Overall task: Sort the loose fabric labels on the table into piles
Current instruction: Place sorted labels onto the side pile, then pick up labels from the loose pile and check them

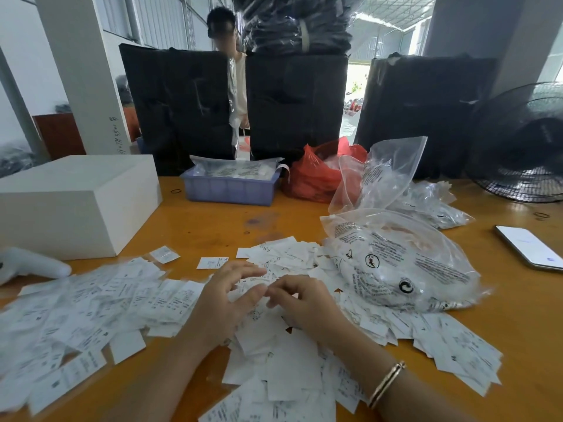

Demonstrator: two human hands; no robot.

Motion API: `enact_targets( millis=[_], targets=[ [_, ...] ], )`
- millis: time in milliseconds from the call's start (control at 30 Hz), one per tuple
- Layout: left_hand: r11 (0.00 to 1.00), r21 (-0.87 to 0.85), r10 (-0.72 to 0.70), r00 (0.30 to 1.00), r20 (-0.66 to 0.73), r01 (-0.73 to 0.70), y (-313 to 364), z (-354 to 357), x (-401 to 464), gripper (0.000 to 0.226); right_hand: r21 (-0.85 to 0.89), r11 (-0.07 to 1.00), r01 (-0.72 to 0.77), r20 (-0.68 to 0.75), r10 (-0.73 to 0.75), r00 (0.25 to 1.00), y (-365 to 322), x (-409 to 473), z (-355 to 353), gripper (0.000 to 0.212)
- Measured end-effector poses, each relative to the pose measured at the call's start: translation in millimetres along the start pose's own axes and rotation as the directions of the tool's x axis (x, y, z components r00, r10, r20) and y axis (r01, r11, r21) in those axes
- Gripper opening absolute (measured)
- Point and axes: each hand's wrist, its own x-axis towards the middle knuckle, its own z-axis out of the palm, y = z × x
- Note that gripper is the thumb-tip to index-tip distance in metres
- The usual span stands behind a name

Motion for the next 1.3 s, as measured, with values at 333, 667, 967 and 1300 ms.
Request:
enact_targets(
  millis=[333,667,967,1300],
  targets=[
    [0.962,-0.232,-0.169,0.982,-0.080,0.146,-4,1,2,0.007,-0.054,0.998,-0.039,-0.236,0.025,0.971,7,4,-9,0.019],
    [0.959,-0.227,-0.204,0.970,-0.132,0.171,-6,1,4,0.023,-0.716,0.694,0.074,0.060,-0.045,0.997,23,2,-3,0.040],
    [0.926,-0.316,-0.264,0.951,-0.160,0.204,-6,-1,4,0.031,-0.742,0.634,0.220,0.126,-0.190,0.974,25,3,8,0.037],
    [0.908,-0.346,-0.316,0.930,-0.189,0.238,-2,0,4,0.012,-0.823,0.472,0.315,0.095,-0.433,0.897,13,-1,7,0.020]
  ],
)
